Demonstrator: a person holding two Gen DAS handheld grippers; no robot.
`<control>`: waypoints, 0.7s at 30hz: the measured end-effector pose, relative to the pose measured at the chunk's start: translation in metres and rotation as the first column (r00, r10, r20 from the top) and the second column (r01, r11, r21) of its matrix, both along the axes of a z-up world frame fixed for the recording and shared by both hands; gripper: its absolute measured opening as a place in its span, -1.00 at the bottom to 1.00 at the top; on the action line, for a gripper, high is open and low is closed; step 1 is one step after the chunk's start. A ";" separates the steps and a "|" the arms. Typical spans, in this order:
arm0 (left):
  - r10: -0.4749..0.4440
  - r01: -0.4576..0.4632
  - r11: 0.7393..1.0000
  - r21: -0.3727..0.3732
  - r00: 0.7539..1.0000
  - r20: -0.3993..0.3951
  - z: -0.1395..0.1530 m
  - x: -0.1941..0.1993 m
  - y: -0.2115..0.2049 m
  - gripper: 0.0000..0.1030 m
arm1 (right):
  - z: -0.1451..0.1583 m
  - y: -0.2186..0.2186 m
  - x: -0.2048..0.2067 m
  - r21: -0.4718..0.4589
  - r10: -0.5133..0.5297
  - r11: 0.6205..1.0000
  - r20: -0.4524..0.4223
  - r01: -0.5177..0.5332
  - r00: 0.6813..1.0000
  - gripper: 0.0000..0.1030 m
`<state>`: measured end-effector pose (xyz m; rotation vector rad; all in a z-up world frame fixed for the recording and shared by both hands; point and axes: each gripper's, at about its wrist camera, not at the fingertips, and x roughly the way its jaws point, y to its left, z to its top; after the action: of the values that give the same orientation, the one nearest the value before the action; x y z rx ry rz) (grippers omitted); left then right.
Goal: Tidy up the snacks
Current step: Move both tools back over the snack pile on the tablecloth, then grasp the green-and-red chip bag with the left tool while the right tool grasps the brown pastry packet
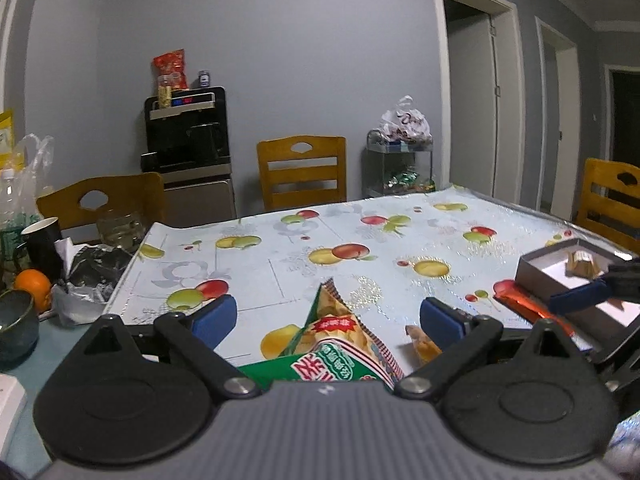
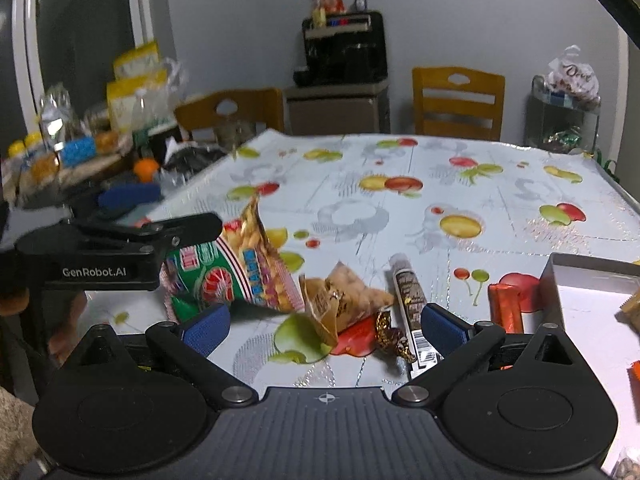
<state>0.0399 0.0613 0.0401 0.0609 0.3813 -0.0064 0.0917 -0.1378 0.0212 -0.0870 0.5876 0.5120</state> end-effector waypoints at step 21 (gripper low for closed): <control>0.022 -0.029 0.997 -0.073 0.995 -0.094 -0.053 0.045 0.021 0.93 | -0.028 0.048 0.032 -0.189 0.031 0.982 0.095 -0.013 0.995 0.99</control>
<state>0.0849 0.0819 -0.0129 -0.0176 0.4742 0.0020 0.1232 -0.0898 -0.0067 -0.2967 0.5383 0.4698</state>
